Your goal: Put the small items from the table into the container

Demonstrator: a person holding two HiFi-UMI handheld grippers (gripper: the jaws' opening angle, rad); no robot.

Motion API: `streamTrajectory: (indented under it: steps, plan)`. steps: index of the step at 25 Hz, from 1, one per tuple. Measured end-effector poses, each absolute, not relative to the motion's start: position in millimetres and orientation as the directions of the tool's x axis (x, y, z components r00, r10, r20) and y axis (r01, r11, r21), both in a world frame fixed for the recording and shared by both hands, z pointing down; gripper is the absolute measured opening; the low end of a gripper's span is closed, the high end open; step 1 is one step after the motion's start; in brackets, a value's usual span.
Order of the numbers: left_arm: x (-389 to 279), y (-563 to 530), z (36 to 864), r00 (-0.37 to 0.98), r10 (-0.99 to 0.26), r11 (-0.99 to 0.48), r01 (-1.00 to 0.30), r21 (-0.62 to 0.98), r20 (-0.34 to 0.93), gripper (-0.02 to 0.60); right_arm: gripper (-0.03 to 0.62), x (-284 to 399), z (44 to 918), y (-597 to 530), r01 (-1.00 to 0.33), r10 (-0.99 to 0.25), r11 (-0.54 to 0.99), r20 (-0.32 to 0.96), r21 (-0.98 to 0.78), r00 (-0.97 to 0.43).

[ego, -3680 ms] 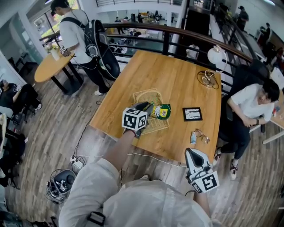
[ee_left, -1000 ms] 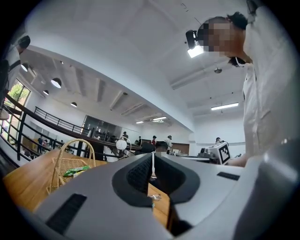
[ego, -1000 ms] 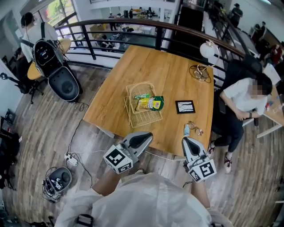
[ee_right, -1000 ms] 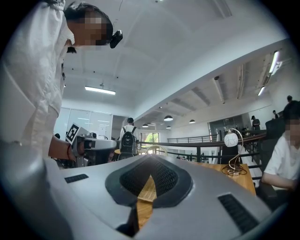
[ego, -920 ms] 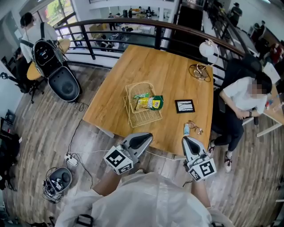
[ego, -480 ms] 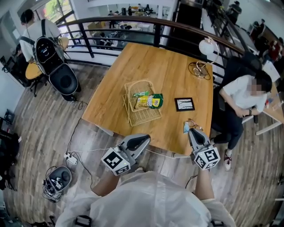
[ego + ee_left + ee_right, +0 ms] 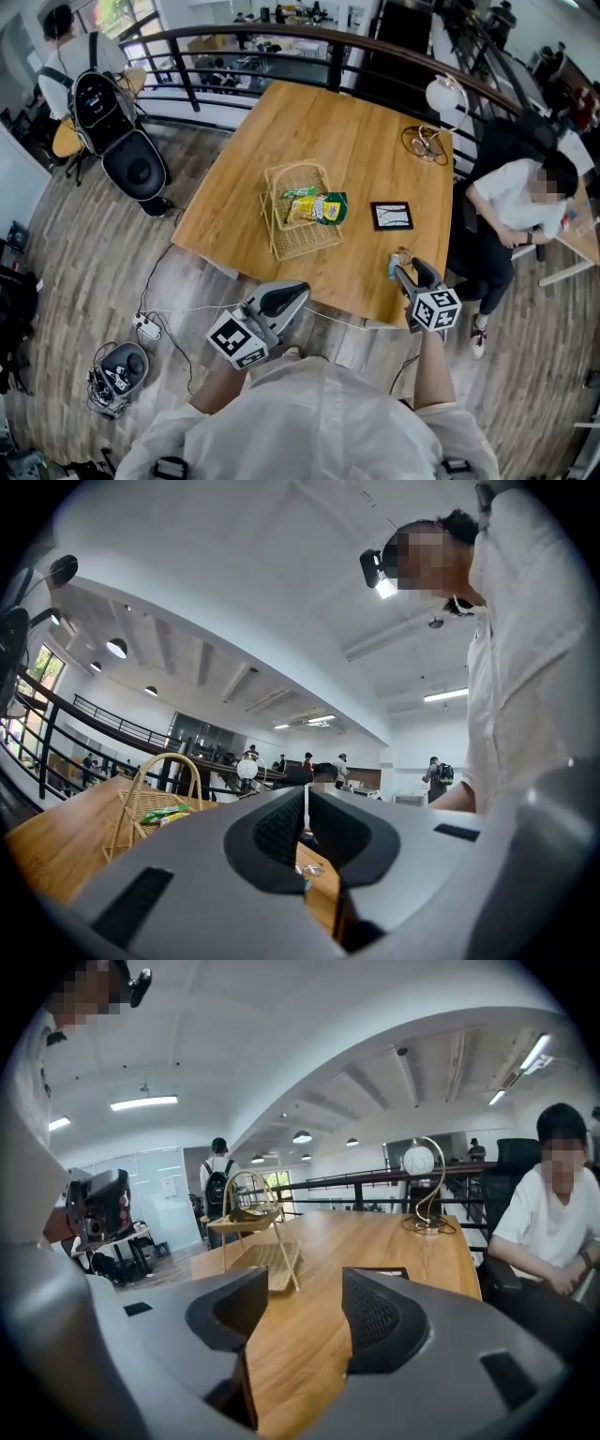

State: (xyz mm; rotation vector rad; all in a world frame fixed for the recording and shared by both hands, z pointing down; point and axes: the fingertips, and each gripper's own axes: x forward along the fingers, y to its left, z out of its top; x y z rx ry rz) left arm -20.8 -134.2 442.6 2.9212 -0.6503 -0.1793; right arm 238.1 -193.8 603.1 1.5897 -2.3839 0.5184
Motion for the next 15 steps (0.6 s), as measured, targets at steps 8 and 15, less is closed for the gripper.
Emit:
streamTrajectory:
  steps: [8, 15]
  plan:
    - [-29, -134, 442, 0.898, -0.433, -0.894, -0.417, 0.163, -0.079, 0.014, 0.31, 257, 679, -214, -0.956, -0.766, 0.239, 0.573, -0.169, -0.293]
    - [-34, -139, 439, 0.89, -0.45, -0.886, -0.435, 0.159, -0.072, 0.014, 0.308, 268, 738, -228, -0.982, -0.674, 0.156, 0.716, -0.103, -0.182]
